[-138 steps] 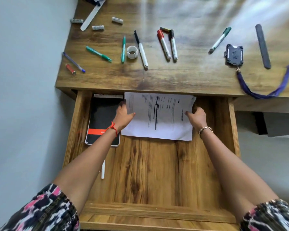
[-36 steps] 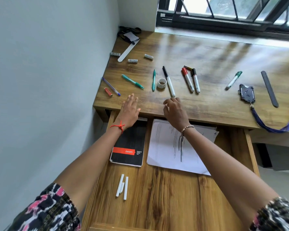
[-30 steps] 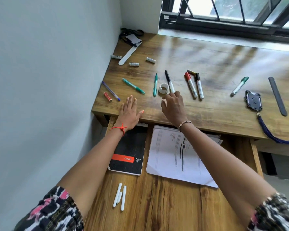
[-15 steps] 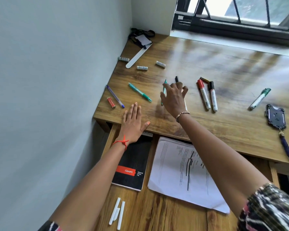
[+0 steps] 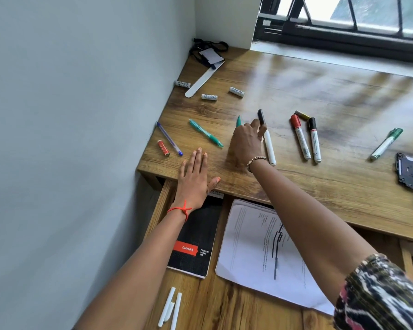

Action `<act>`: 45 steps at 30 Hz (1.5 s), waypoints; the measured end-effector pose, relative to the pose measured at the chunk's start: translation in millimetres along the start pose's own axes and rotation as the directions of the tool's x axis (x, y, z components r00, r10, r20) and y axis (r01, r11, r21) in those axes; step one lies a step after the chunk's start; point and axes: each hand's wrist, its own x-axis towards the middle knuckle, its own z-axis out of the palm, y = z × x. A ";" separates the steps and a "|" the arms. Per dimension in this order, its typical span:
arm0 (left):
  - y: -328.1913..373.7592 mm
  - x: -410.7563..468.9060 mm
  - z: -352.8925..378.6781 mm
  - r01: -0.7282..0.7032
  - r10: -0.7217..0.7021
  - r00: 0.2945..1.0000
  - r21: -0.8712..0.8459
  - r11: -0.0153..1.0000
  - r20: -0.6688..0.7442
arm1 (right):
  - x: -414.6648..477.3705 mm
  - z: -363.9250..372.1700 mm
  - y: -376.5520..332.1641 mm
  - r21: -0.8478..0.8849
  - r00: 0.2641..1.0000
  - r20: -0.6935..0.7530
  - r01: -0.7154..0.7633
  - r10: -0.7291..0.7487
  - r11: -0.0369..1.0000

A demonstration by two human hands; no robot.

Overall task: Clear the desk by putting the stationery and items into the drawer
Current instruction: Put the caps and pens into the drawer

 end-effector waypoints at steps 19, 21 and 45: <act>1.5 -0.4 0.7 0.002 -0.003 1.000 -0.026 1.000 -0.025 | 19.3 18.2 -56.3 0.161 0.973 0.211 0.065 -0.099 0.985; 1.5 -0.4 0.6 0.003 -0.004 1.000 -0.037 0.999 -0.027 | 17.9 15.1 -59.3 0.171 0.972 0.197 0.092 -0.125 0.981; -15.4 -1.7 -7.7 -0.086 0.112 0.993 -0.424 0.902 0.038 | 14.7 -2.5 -90.4 0.596 0.953 0.304 -0.199 0.010 0.778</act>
